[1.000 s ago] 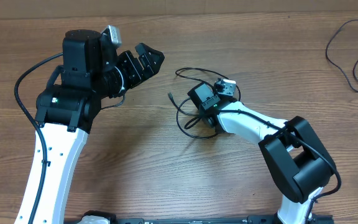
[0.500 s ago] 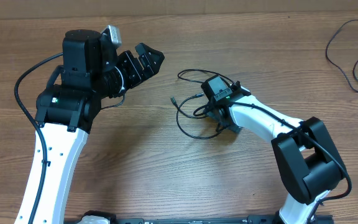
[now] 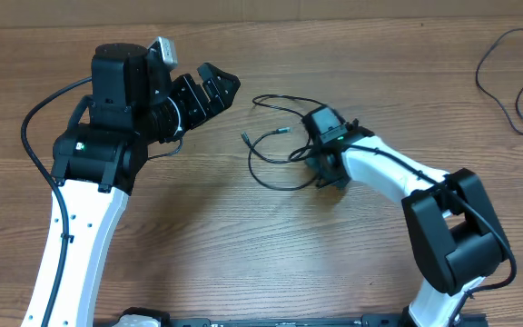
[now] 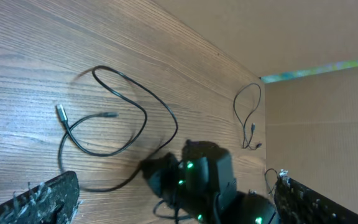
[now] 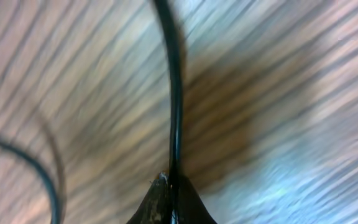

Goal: Untangle cables
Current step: 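Close the right gripper on the cable loops and lift slightly, then carry the cable with the right gripper to the upper right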

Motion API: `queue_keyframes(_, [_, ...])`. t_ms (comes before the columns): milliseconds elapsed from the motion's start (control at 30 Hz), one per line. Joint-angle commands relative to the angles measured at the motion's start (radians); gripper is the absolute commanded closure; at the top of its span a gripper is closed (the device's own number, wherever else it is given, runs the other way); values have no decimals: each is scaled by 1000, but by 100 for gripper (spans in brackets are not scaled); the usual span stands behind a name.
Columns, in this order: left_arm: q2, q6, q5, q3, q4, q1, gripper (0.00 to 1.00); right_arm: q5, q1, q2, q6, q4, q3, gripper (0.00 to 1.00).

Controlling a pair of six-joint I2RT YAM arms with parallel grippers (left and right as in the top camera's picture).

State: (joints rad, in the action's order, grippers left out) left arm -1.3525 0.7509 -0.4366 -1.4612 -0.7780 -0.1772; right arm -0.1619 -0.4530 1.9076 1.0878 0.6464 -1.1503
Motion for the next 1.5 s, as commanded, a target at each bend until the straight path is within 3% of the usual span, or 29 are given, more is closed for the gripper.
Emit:
queue_keyframes(0, [-2, -22, 2, -16, 3, -6, 0, -2, 78, 24, -61, 11, -2, 96])
queue_keyframes(67, [-2, -22, 2, -16, 3, -6, 1, 80, 98, 12, -72, 10, -10, 96])
queue_keyframes(100, [-2, -22, 3, -16, 3, -6, 1, 138, 106, 10, -72, 5, -10, 81])
queue_keyframes(200, [-2, -22, 2, -16, 3, -6, 0, 211, 108, 10, -137, -6, -10, 57])
queue_keyframes(267, [-2, -22, 2, -16, 3, -6, 0, 208, 97, 9, -185, -13, -10, 30])
queue_keyframes(400, [-2, -22, 2, -16, 3, -6, 0, 190, 77, 7, -233, -24, -11, 0])
queue_keyframes(833, [-2, -22, 2, -16, 3, -6, 0, -136, -39, 40, -307, -58, -10, 0])
queue_keyframes(1033, [-2, -22, 2, -16, 3, -6, 1, -129, -48, 113, -198, -56, -10, 1])
queue_keyframes(1300, [-2, -22, 2, -16, 3, -6, 0, -55, -48, 133, -176, -50, -10, 96])
queue_keyframes(1467, [-2, -22, 2, -16, 3, -6, 1, -73, -12, 132, -191, -59, -11, 96])
